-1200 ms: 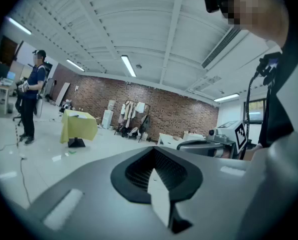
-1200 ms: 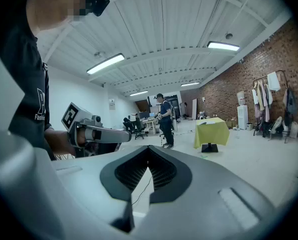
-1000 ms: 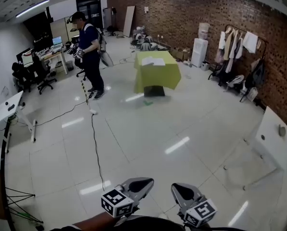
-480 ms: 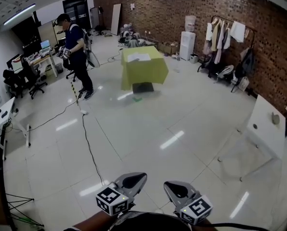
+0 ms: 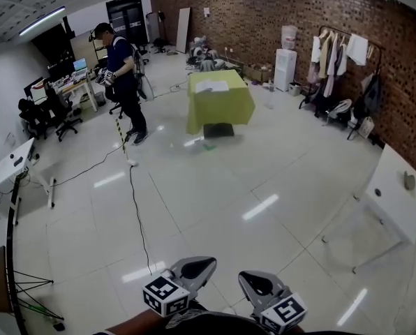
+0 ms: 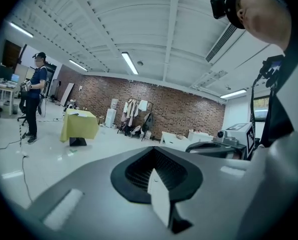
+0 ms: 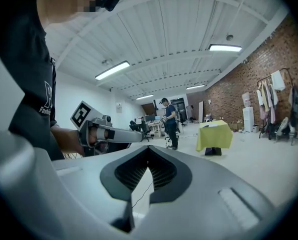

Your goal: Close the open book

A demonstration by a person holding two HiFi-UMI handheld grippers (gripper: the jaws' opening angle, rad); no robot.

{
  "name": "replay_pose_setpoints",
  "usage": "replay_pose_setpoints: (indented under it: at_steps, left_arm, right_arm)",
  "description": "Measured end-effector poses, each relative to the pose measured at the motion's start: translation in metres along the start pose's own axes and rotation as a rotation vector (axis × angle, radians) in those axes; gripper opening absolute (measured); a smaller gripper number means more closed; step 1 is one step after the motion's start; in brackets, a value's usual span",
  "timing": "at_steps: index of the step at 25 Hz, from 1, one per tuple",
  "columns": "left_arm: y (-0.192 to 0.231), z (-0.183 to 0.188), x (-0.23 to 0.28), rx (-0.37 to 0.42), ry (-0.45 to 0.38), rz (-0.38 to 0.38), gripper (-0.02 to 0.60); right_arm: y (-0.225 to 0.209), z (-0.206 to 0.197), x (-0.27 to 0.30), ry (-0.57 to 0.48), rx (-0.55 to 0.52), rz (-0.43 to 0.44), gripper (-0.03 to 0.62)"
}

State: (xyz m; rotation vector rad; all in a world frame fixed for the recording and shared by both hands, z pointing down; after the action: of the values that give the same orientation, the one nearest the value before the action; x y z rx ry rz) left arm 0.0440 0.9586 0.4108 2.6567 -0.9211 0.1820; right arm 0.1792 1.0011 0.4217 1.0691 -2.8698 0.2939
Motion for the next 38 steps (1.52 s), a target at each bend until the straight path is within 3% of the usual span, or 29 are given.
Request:
replay_pose_setpoints:
  at_steps: [6, 11, 17, 20, 26, 33, 38]
  left_arm:
    - [0.009, 0.007, 0.008, 0.034, 0.021, 0.008, 0.008]
    - [0.039, 0.009, 0.020, 0.002, 0.011, -0.011, 0.008]
    - [0.105, 0.043, 0.014, 0.021, -0.034, -0.077, 0.008]
    - [0.148, 0.046, 0.003, -0.014, -0.028, -0.063, 0.008]
    - [0.242, 0.070, -0.033, 0.000, -0.059, 0.004, 0.007]
    - [0.308, 0.087, -0.044, 0.058, -0.090, -0.010, 0.008]
    - [0.344, 0.092, -0.052, 0.028, -0.053, -0.047, 0.007]
  right_arm:
    - [-0.020, 0.002, 0.005, -0.009, 0.041, -0.017, 0.006]
    - [-0.031, 0.002, 0.029, 0.005, 0.023, -0.039, 0.006]
    - [-0.038, 0.033, 0.104, -0.010, 0.056, -0.088, 0.006]
    - [-0.038, 0.037, 0.153, 0.015, 0.065, -0.061, 0.006]
    - [-0.032, 0.056, 0.252, -0.001, 0.026, -0.023, 0.006]
    - [-0.040, 0.057, 0.329, -0.019, -0.005, -0.040, 0.006]
    - [-0.033, 0.064, 0.362, 0.036, 0.001, -0.074, 0.006]
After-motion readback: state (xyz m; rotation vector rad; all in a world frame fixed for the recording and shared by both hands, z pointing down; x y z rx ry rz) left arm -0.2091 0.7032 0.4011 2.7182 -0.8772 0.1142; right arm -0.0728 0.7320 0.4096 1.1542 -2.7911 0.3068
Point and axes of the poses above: the fingertips, and each gripper's own axes: x forward along the fingers, y to its left, z out of its top, the point moved 5 cm from there along -x, backward along the fingers, and after that the axes turned 1 degree about z, right-handed, at the moved point
